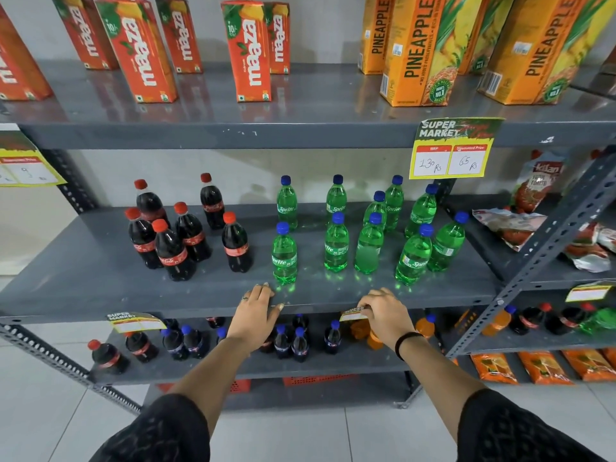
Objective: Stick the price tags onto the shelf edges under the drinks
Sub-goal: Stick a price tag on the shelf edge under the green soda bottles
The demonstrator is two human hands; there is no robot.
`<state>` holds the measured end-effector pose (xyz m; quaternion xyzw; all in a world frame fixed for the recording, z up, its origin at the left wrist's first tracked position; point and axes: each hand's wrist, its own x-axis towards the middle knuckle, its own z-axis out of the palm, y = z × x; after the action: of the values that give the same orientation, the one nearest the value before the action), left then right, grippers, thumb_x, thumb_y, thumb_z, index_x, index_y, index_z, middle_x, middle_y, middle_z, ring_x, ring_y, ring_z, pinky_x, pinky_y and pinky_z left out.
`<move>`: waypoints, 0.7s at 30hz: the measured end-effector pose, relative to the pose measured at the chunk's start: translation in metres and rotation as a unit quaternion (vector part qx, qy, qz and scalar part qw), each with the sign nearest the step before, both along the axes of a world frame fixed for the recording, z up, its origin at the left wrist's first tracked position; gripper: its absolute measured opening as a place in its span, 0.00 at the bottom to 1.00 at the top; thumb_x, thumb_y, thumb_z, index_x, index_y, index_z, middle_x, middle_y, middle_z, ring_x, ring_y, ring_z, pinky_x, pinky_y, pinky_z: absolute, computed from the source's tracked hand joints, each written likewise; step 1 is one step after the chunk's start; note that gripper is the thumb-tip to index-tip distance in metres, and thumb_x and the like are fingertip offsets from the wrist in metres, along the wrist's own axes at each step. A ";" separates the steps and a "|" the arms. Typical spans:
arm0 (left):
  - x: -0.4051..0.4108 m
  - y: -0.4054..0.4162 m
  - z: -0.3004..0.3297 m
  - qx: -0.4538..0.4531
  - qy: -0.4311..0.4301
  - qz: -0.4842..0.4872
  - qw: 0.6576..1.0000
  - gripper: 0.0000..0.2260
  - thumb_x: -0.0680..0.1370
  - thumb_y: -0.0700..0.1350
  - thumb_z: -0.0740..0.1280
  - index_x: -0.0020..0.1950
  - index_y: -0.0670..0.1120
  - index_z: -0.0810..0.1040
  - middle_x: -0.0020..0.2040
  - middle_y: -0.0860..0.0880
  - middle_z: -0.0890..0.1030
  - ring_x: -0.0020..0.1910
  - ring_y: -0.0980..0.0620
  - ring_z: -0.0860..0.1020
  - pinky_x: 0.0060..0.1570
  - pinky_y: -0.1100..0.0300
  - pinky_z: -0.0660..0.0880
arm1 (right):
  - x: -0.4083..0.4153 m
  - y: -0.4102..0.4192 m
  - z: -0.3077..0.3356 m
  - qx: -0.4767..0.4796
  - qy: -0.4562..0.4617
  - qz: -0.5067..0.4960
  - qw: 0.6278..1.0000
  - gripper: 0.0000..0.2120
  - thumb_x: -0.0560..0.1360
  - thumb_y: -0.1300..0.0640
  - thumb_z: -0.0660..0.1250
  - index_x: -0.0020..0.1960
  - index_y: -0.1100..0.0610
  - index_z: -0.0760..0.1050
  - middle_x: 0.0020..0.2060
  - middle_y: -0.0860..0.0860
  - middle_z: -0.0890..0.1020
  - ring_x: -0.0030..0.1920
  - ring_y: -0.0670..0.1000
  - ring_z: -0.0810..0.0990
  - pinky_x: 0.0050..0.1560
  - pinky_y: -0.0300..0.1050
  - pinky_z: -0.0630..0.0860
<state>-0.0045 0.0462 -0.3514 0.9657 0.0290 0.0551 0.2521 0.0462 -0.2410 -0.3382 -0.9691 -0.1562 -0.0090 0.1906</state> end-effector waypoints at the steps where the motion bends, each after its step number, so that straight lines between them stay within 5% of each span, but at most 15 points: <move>1: 0.000 0.000 0.000 0.000 -0.003 0.001 1.000 0.17 0.80 0.52 0.61 0.63 0.43 0.70 0.62 0.47 0.72 0.61 0.45 0.69 0.61 0.52 0.69 | 0.000 0.000 -0.001 -0.003 0.001 -0.001 1.000 0.07 0.77 0.59 0.64 0.50 0.53 0.80 0.50 0.50 0.80 0.60 0.52 0.71 0.50 0.51 0.75; 16: 0.000 0.001 0.000 0.006 -0.007 -0.004 1.000 0.17 0.80 0.50 0.61 0.65 0.42 0.70 0.65 0.46 0.71 0.62 0.44 0.70 0.63 0.53 0.67 | 0.001 0.004 -0.001 -0.014 -0.031 0.001 0.999 0.08 0.74 0.65 0.64 0.44 0.55 0.80 0.41 0.50 0.82 0.53 0.53 0.74 0.42 0.50 0.76; 21: -0.001 0.001 -0.001 0.002 -0.010 -0.006 1.000 0.17 0.80 0.50 0.61 0.65 0.43 0.70 0.64 0.46 0.72 0.62 0.45 0.70 0.63 0.53 0.67 | 0.000 0.006 0.000 0.025 -0.047 -0.020 0.998 0.08 0.71 0.67 0.65 0.40 0.56 0.79 0.37 0.47 0.76 0.47 0.53 0.74 0.38 0.44 0.69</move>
<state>-0.0050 0.0476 -0.3521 0.9659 0.0203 0.0631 0.2504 0.0466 -0.2348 -0.3382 -0.9655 -0.1450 -0.0618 0.2074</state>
